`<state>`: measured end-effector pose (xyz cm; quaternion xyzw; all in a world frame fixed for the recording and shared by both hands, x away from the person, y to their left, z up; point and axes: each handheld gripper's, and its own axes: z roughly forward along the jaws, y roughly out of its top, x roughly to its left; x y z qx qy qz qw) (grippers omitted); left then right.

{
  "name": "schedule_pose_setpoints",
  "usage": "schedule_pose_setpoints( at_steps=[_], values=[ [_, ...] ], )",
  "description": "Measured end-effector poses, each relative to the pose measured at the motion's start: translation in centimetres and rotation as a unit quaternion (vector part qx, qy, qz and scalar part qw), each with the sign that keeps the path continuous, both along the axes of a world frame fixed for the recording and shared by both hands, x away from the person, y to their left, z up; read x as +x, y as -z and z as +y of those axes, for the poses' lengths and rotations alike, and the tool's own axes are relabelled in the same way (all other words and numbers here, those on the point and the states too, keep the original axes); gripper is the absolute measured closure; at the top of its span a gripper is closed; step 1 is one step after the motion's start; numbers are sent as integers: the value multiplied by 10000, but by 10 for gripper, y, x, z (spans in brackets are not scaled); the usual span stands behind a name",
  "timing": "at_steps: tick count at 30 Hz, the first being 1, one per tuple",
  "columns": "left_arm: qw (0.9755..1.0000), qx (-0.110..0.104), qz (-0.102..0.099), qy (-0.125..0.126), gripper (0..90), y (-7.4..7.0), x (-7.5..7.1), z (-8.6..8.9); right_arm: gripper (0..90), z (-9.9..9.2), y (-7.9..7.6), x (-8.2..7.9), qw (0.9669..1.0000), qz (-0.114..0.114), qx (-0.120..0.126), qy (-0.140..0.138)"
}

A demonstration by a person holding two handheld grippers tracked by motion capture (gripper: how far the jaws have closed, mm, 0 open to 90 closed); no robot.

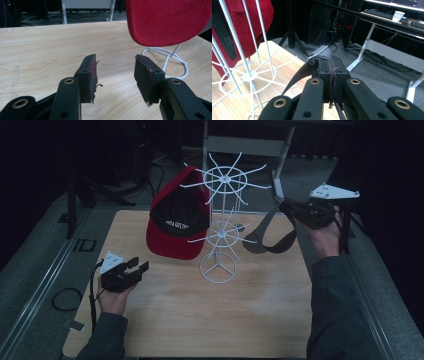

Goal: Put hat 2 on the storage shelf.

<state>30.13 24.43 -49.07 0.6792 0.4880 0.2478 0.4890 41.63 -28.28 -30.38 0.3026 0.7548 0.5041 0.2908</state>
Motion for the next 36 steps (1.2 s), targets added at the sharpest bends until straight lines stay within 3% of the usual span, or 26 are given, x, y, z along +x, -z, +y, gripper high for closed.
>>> schedule_pose_setpoints(
  at_steps=[10,36],
  values=[
    [10000,-18,-4,-11,533,0,0,0,888,2,-19,-5,9998,-188,-52,-75],
    [10000,-39,23,20,534,1,1,0,887,18,-69,-4,9980,-536,113,-309]
  ],
)
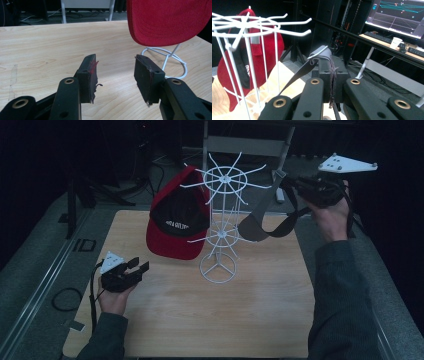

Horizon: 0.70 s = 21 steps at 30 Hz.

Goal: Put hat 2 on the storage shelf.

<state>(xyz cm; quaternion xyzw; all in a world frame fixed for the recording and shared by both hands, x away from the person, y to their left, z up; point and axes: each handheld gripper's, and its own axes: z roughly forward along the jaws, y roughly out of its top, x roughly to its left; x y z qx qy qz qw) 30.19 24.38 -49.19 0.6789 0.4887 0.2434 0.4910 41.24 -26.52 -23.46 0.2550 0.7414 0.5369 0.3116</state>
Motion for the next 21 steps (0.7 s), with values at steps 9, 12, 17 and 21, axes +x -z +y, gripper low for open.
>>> schedule_pose_setpoints(
  at_steps=[9,12,17,21],
  values=[
    [10000,-14,-12,-5,534,0,0,1,887,7,-9,3,10000,-40,3,-62],
    [10000,-27,-16,-2,534,-1,0,1,886,9,-11,4,9999,-41,25,-101],
    [10000,-21,-66,38,534,-5,-1,-1,886,12,-14,4,9999,-84,10,-133],
    [9999,4,-103,79,537,-8,0,-3,886,12,-17,4,9998,-114,12,-138]
  ],
)
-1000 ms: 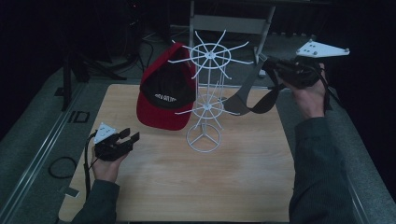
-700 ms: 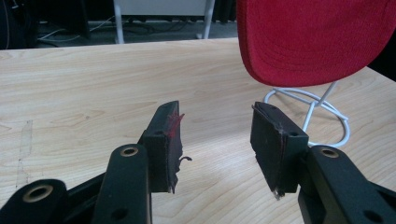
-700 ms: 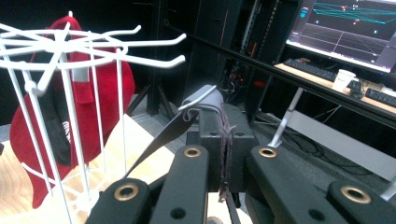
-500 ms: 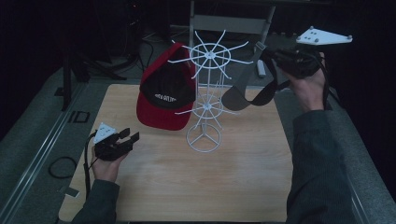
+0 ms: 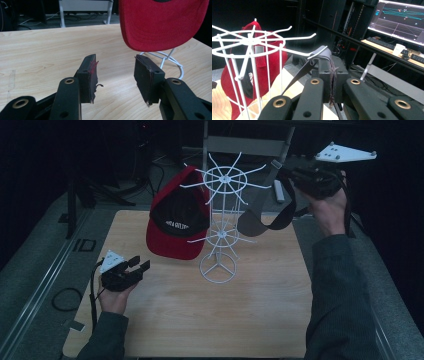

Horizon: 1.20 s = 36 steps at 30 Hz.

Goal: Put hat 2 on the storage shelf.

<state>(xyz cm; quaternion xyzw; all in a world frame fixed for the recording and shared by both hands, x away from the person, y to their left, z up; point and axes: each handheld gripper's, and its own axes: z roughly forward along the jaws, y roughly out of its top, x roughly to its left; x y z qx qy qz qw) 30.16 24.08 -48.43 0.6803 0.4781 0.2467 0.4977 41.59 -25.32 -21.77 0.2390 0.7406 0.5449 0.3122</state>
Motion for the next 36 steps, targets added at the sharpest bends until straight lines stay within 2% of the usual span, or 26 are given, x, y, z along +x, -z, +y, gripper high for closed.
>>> schedule_pose_setpoints(
  at_steps=[3,5,8,9,13,14,15,20,36],
  values=[
    [10000,-12,-4,29,559,-1,1,-1,886,-1,-2,-1,10000,-13,-5,1],
    [9999,-90,-7,73,625,-3,1,-2,886,-1,-3,-1,10000,-15,-5,8],
    [9999,-22,-52,115,670,-5,3,-6,886,-1,-4,-1,10000,-22,8,5],
    [9999,29,-56,119,742,-6,4,-7,886,-1,-5,-1,10000,-33,23,-5],
    [9998,94,-49,137,852,-6,8,-9,886,1,-6,0,10000,-34,14,0],
    [9998,112,-18,166,852,-8,10,-11,886,1,-7,1,10000,-32,17,3],
    [9998,127,-4,180,900,-8,11,-11,886,2,-8,1,10000,-28,34,-18],
    [9993,245,-22,289,900,-13,15,-15,886,6,-9,3,10000,-16,25,-50],
    [9992,246,-27,315,900,-14,17,-18,885,15,-9,9,10000,68,-22,-64]
  ],
)
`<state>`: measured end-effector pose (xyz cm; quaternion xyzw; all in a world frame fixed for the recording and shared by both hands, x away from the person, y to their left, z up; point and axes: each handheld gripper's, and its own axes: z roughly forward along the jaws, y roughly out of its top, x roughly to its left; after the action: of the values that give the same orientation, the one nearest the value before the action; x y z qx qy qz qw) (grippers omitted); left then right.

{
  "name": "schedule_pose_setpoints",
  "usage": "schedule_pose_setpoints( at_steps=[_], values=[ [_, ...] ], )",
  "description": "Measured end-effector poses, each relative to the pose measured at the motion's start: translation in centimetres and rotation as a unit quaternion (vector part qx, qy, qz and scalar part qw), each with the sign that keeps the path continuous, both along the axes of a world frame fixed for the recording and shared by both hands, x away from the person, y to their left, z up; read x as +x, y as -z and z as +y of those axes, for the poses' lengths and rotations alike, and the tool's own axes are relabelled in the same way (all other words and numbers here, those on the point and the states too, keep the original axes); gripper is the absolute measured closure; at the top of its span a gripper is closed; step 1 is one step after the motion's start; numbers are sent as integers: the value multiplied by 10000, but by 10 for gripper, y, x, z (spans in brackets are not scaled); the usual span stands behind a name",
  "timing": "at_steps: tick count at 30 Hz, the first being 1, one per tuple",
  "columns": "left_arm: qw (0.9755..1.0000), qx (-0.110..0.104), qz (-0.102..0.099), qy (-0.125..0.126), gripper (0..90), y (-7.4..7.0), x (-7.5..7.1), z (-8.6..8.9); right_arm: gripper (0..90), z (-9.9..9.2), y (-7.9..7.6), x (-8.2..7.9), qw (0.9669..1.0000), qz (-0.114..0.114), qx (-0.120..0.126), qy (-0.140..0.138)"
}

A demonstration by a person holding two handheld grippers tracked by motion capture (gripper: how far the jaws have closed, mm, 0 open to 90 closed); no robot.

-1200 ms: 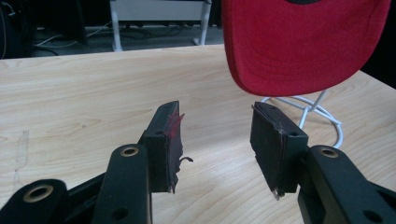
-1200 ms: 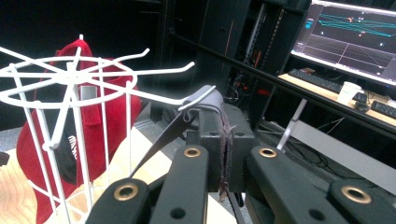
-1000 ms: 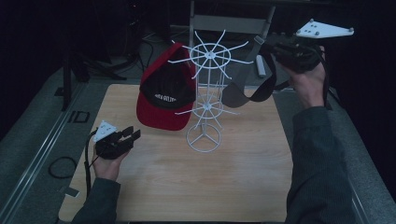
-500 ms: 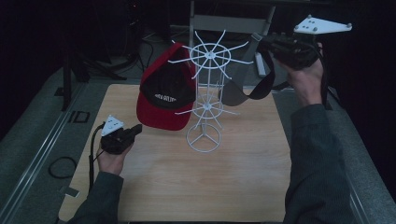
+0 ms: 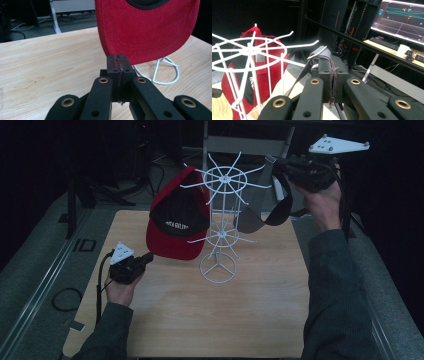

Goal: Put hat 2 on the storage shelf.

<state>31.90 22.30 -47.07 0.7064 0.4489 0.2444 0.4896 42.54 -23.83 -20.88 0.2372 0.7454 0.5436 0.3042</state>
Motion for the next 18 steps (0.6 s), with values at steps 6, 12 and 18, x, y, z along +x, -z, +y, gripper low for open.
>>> schedule_pose_setpoints(
  at_steps=[6,12,18],
  values=[
    [10000,6,3,-11,900,0,0,1,883,4,-1,2,10000,14,-58,28],
    [10000,-7,-9,-26,899,0,0,1,882,5,2,4,9998,64,-149,71],
    [10000,-8,7,-19,898,0,0,0,881,8,7,6,9994,126,-296,88]
  ],
)
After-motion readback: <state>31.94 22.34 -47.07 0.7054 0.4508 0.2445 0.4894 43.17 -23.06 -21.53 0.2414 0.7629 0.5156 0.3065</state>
